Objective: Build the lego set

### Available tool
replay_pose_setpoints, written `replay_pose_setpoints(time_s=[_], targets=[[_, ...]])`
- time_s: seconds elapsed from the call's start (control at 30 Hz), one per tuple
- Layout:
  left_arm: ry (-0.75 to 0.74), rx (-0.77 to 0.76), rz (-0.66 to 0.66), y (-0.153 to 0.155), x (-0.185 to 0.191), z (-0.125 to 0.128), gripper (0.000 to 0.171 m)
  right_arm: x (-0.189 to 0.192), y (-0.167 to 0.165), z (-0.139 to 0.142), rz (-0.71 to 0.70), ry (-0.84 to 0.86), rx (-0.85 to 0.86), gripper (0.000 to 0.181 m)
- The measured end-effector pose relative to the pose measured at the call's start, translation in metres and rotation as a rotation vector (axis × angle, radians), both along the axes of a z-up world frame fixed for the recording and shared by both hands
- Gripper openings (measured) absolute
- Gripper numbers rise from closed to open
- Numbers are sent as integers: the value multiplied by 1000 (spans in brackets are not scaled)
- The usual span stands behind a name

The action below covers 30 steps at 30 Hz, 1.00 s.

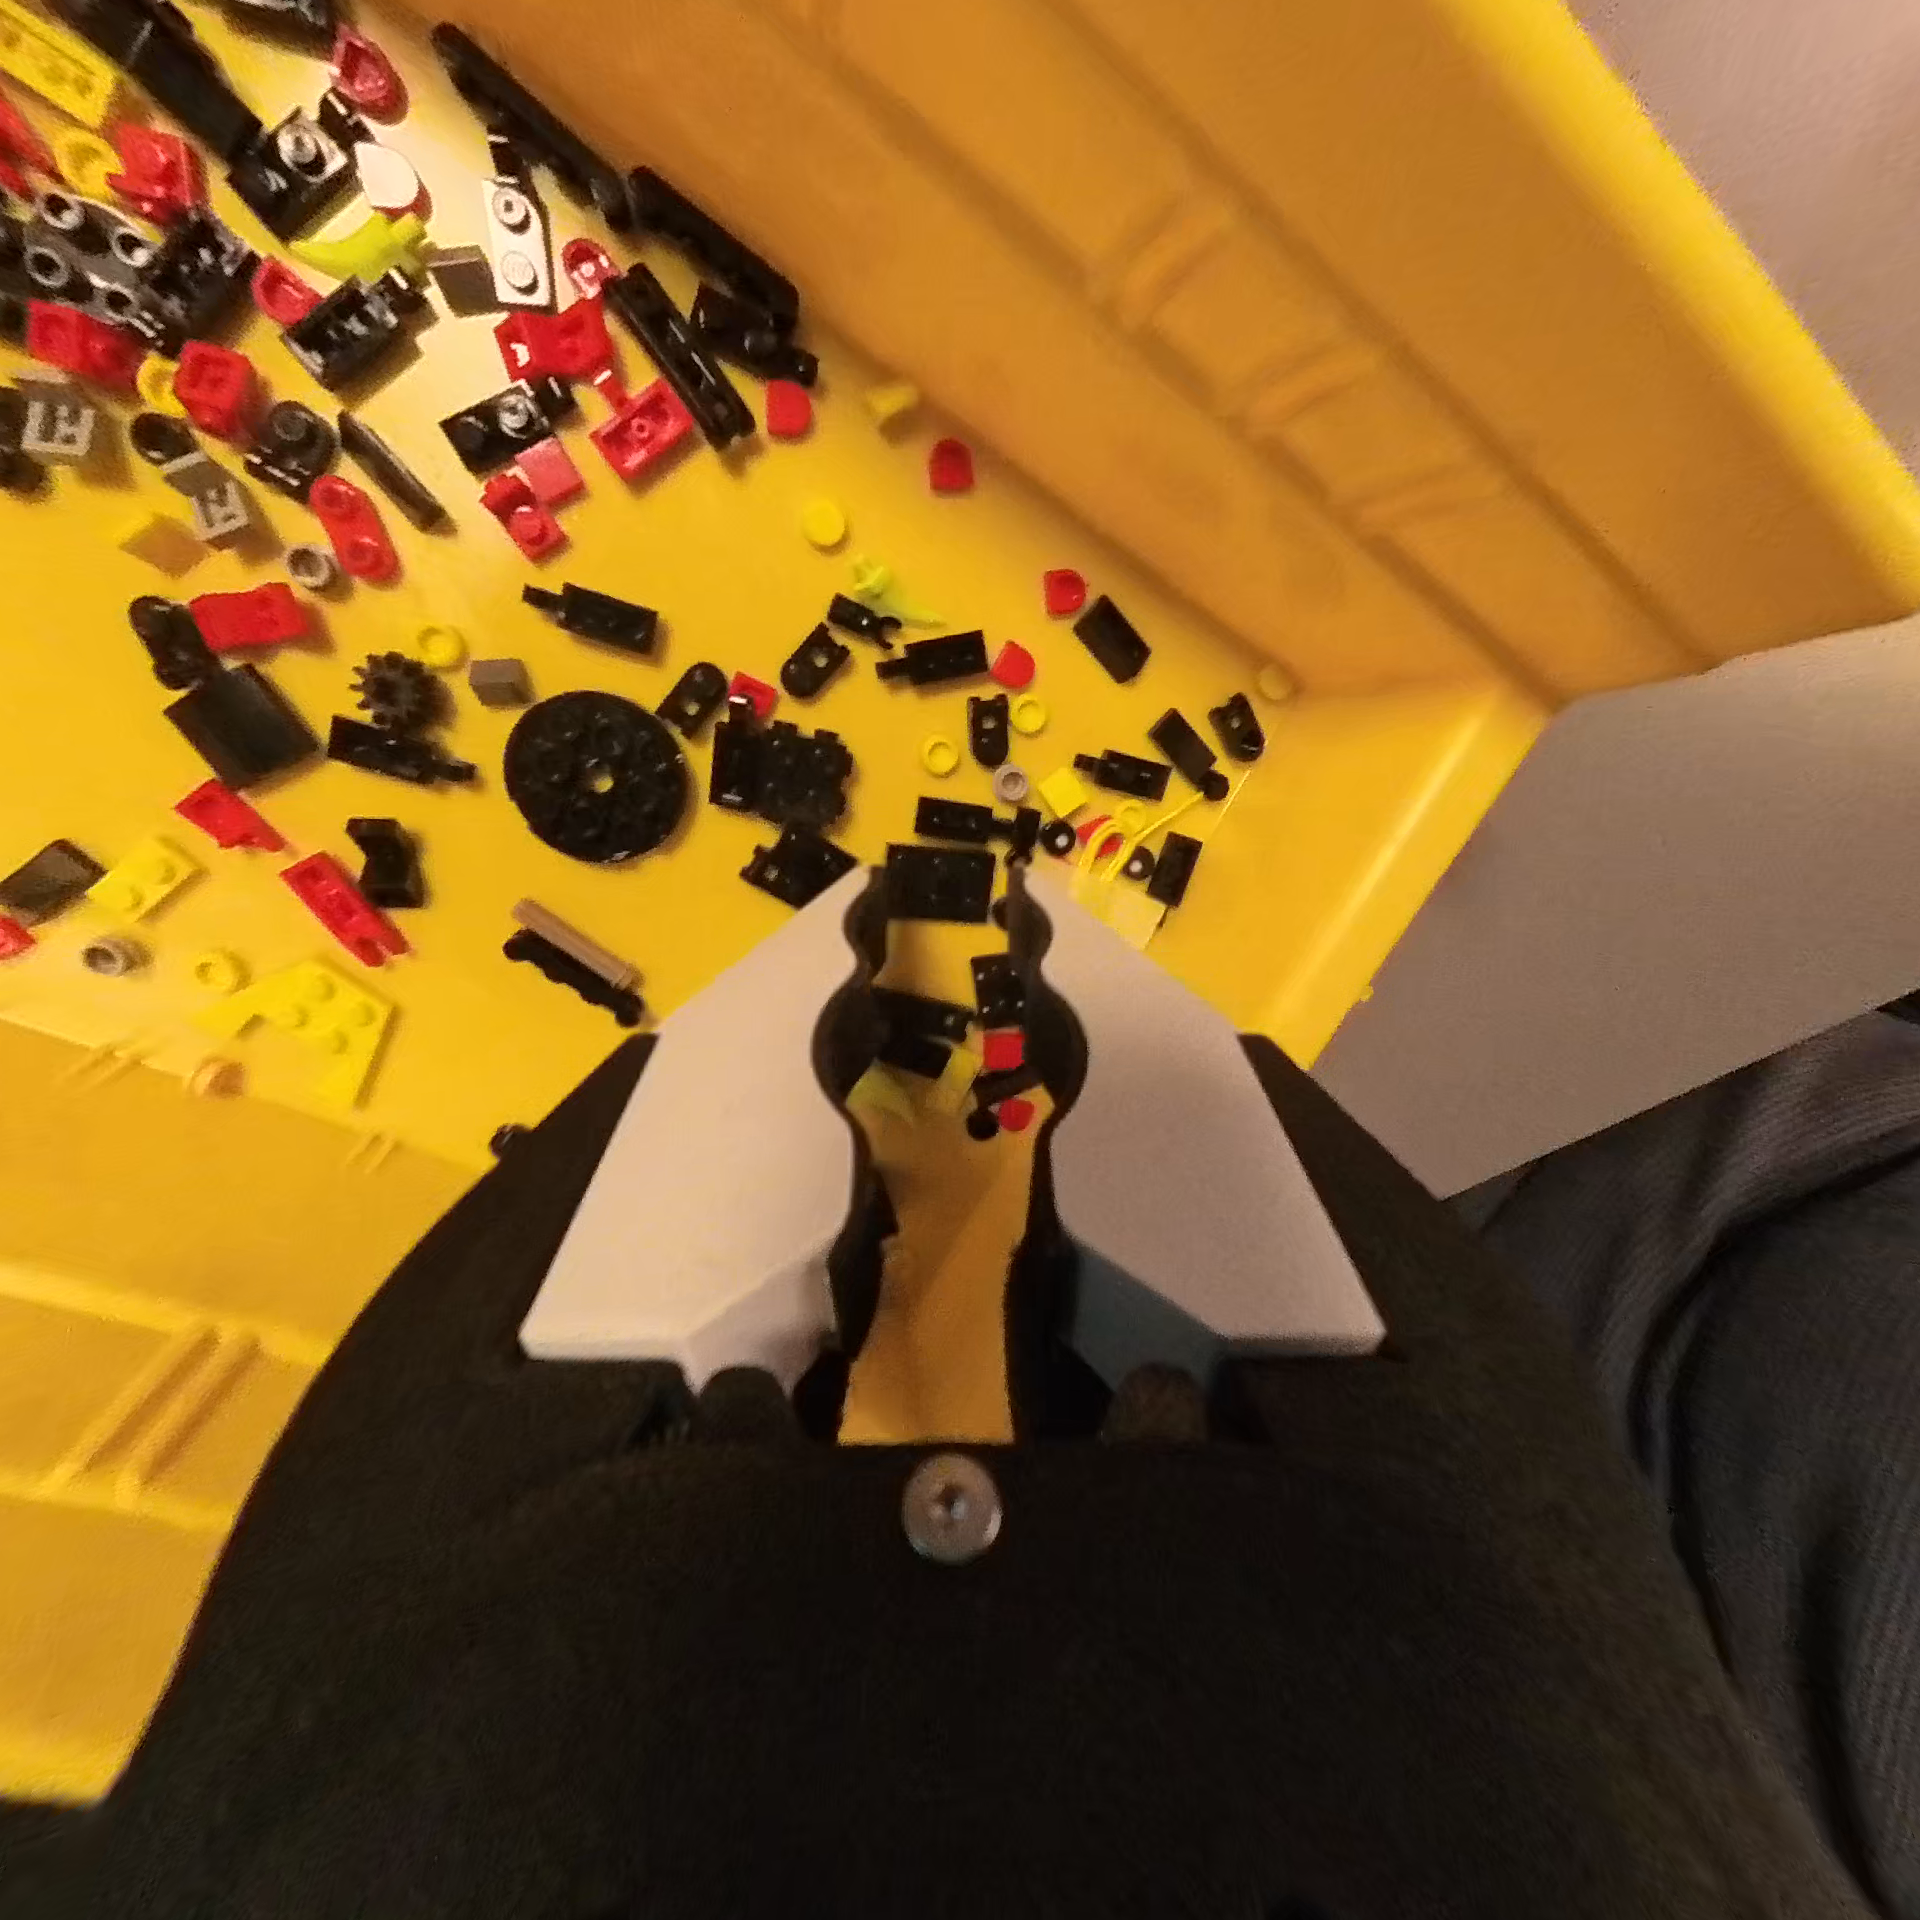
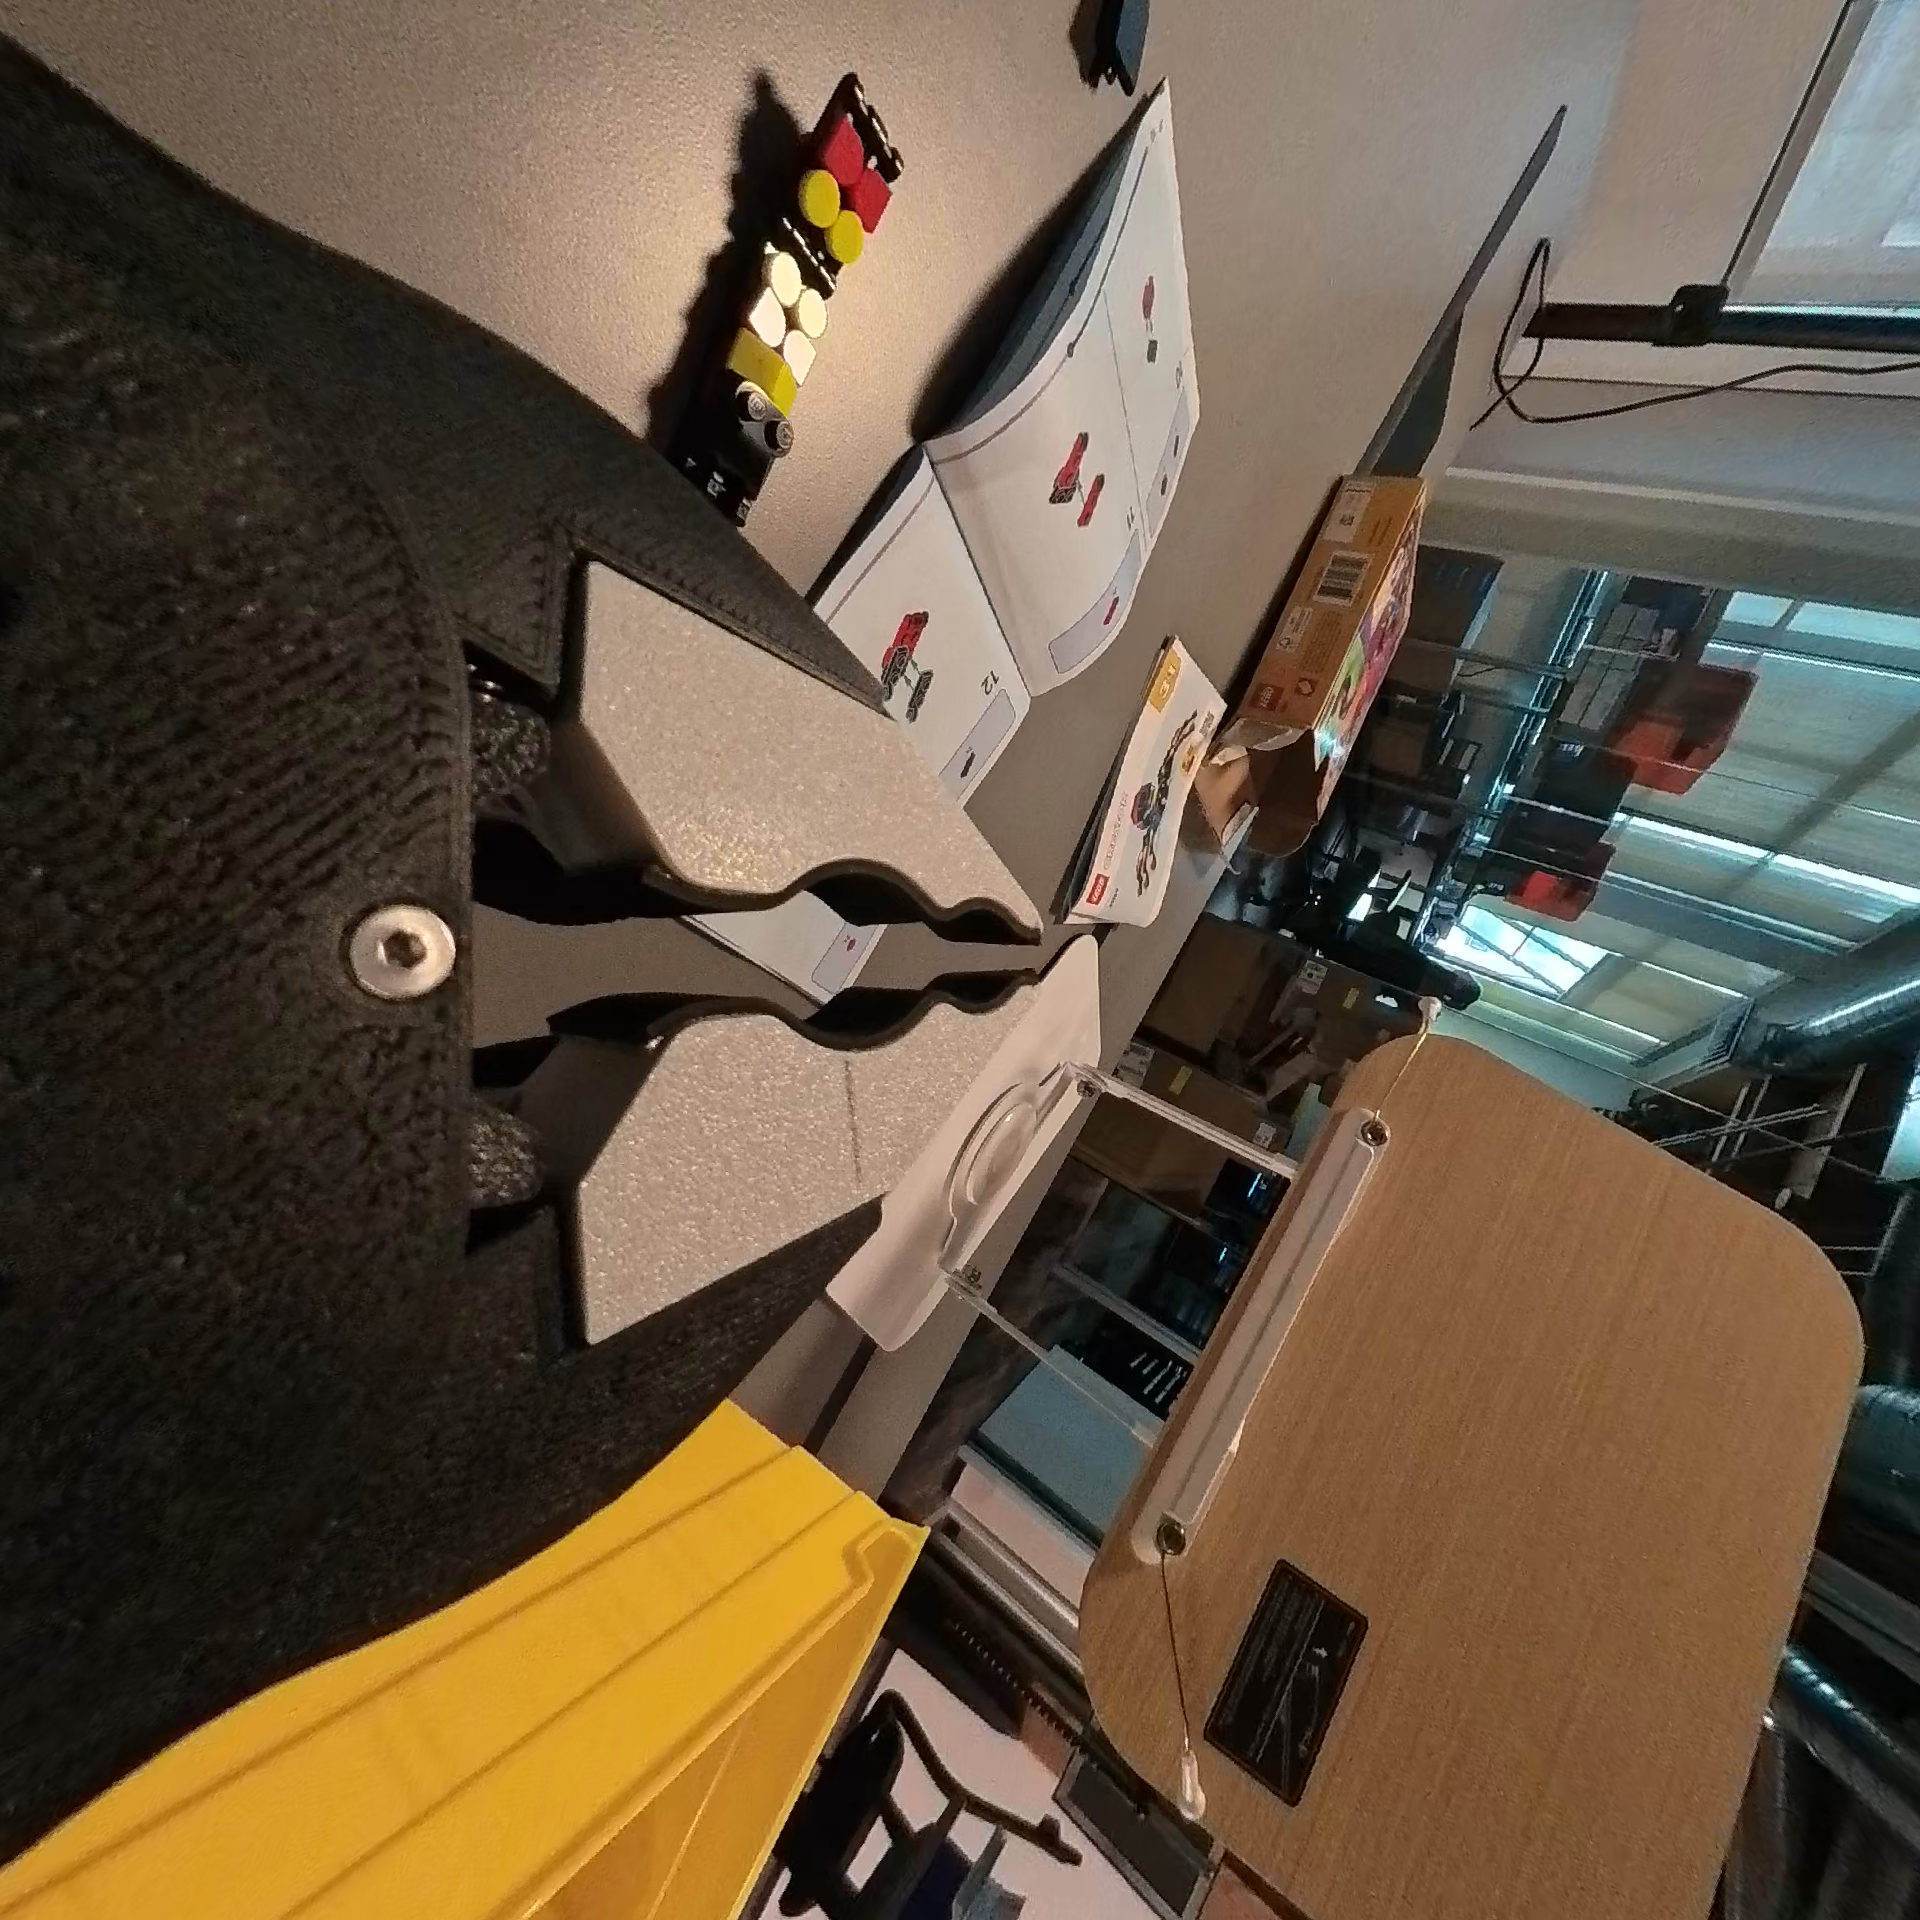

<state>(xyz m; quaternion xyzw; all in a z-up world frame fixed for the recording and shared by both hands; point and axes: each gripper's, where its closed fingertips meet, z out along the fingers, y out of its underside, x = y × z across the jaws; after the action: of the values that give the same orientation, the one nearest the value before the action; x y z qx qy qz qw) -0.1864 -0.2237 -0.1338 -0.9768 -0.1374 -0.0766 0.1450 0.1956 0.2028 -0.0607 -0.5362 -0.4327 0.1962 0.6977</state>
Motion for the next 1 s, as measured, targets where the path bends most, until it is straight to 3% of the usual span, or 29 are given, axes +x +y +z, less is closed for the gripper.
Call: replay_pose_setpoints(time_s=[0.57, 0.83, 0.93, 1.0], targets=[[128, -18, -4, -4, -21, 15, 18, -1, -1, 0, 3, -4, 3, 3], [320, 99, 35, 26, -85, 69, 15, -1, 0, -1, -5, -10, 8, 3], [358, 92, 61, 35, -114, 71, 15, 0, 1, 0, -11, -5, 10, 4], [350, 76, 52, 40, -126, 63, 2, -1, 1, -1, -12, -10, 13, 4]])
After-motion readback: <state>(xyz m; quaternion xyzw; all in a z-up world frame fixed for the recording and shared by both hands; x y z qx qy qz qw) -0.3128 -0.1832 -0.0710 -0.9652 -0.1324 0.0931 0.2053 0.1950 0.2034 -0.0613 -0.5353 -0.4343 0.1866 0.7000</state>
